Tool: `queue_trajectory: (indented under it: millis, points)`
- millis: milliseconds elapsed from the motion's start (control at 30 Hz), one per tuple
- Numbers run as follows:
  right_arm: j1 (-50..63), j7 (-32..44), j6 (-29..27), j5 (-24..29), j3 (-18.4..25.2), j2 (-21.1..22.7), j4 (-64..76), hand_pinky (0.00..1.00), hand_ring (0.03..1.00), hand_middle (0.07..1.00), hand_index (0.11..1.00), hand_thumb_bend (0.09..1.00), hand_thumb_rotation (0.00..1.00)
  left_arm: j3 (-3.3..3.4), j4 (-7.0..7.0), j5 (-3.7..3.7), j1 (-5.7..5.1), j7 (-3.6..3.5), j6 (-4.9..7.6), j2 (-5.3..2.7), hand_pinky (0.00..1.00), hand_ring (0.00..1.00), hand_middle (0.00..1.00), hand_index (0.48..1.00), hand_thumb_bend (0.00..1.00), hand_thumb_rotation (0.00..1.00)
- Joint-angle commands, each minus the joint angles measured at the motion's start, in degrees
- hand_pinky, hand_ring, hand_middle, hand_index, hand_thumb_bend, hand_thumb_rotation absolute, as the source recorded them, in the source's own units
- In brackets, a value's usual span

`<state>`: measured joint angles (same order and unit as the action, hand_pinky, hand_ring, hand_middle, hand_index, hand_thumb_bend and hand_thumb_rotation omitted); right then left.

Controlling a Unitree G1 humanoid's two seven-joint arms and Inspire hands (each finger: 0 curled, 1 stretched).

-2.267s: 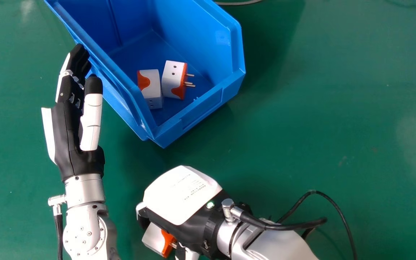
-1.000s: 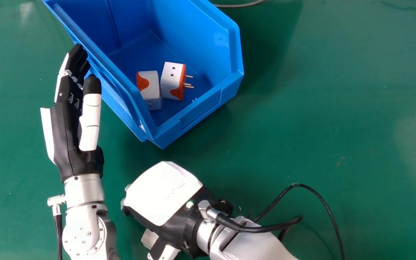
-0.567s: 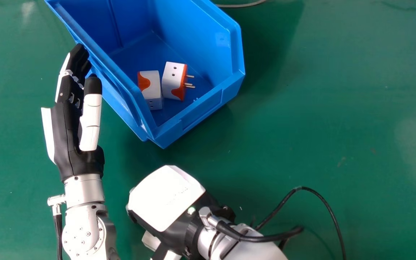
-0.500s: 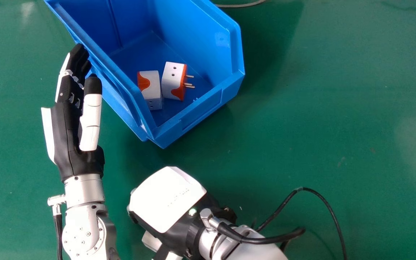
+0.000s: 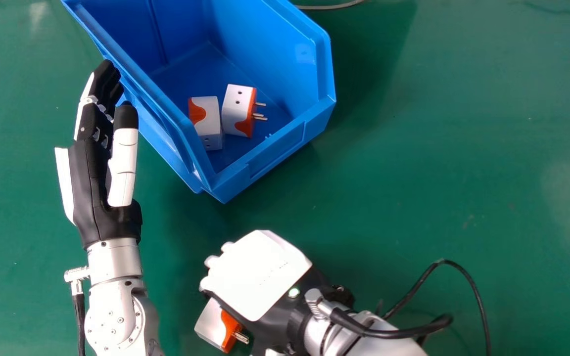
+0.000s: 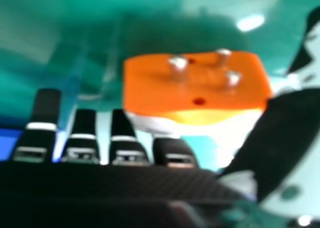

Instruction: Pick all objects and put in blue box

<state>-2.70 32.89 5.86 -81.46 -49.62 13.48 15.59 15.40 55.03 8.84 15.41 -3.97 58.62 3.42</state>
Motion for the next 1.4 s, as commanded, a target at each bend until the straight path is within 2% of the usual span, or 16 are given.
queue_trajectory:
  millis: [0, 233, 367, 500, 633, 800, 900, 1067, 1233, 1267, 1300, 1333, 1367]
  points:
    - [-0.22, -1.28, -0.91, 0.2, 1.12, 0.51, 1.17, 0.78, 0.928, 0.921, 0.838, 0.748, 0.35, -0.34, -0.55, -0.98, 0.57, 0.15, 0.67, 0.51, 0.9, 0.92, 0.91, 0.865, 0.81, 0.78]
    - [-0.55, -4.65, -3.91, 1.61, 2.45, 1.57, -0.03, 0.8, 0.939, 0.929, 0.858, 0.742, 0.29, -0.43, -0.57, -0.75, 0.72, 0.06, 0.68, 0.36, 0.89, 0.92, 0.91, 0.863, 0.82, 0.78]
    - [-0.76, -6.96, -5.11, 2.48, 2.95, 1.41, -1.24, 0.82, 0.947, 0.933, 0.858, 0.74, 0.28, -0.61, -0.74, -1.09, 0.69, 0.48, 0.75, 0.4, 0.89, 0.92, 0.91, 0.861, 0.82, 0.78]
    - [-0.9, -9.1, -5.68, 2.99, 3.07, 1.09, -2.56, 0.81, 0.947, 0.933, 0.849, 0.726, 0.26, -0.65, -0.87, -0.79, 0.68, 0.35, 0.47, 0.32, 0.89, 0.92, 0.91, 0.86, 0.82, 0.78]
    - [-1.16, -10.03, -6.09, 3.29, 3.13, 0.97, -3.18, 0.81, 0.944, 0.931, 0.841, 0.716, 0.25, -0.72, -0.82, -1.13, 0.73, 0.6, 0.51, 0.46, 0.89, 0.92, 0.91, 0.861, 0.83, 0.78]
    - [-1.64, -13.19, -7.08, 3.81, 3.06, 0.87, -5.09, 0.81, 0.94, 0.927, 0.831, 0.719, 0.24, -0.75, -0.61, -0.79, 0.94, 0.18, 0.61, 0.33, 0.89, 0.92, 0.91, 0.86, 0.82, 0.78]
    - [-2.06, -14.51, -7.49, 3.81, 2.88, 0.72, -6.09, 0.78, 0.926, 0.92, 0.818, 0.725, 0.22, -0.73, -0.66, -0.45, 1.04, -0.08, 0.54, 0.14, 0.89, 0.92, 0.91, 0.862, 0.82, 0.78]
    - [-2.44, -15.6, -7.49, 4.1, 2.62, 0.22, -7.05, 0.74, 0.9, 0.904, 0.786, 0.729, 0.2, -0.72, -0.63, -0.86, 1.04, 0.47, 0.62, 0.16, 0.89, 0.92, 0.91, 0.861, 0.82, 0.78]
    - [-2.62, -18.46, -7.65, 6.59, 3.04, -1.18, -9.59, 0.71, 0.882, 0.886, 0.752, 0.73, 0.18, -0.77, -0.34, -0.99, 1.11, 0.46, 0.71, 0.32, 0.89, 0.92, 0.91, 0.861, 0.82, 0.77]
    - [-2.75, -19.3, -7.68, 7.04, 3.12, -1.61, -10.31, 0.67, 0.859, 0.869, 0.724, 0.728, 0.17, -0.75, -0.29, -1.02, 1.15, 0.53, 0.73, 0.32, 0.89, 0.92, 0.91, 0.861, 0.82, 0.77]
    - [-3.01, -20.82, -7.73, 7.27, 3.05, -2.06, -11.46, 0.67, 0.859, 0.869, 0.724, 0.728, 0.17, -0.76, -0.27, -1.02, 1.15, 0.55, 0.76, 0.3, 0.89, 0.92, 0.91, 0.861, 0.82, 0.77]
    - [-3.5, -22.95, -7.82, 7.01, 2.72, -2.41, -13.08, 0.6, 0.793, 0.82, 0.678, 0.685, 0.16, -0.77, -0.3, -0.97, 1.12, 0.5, 0.79, 0.27, 0.89, 0.92, 0.91, 0.861, 0.82, 0.78]
    - [-4.05, -24.91, -7.92, 6.82, 2.38, -2.73, -14.78, 0.6, 0.793, 0.82, 0.678, 0.685, 0.16, -0.79, -0.35, -0.8, 1.07, 0.33, 0.82, 0.22, 0.89, 0.92, 0.91, 0.861, 0.82, 0.78]
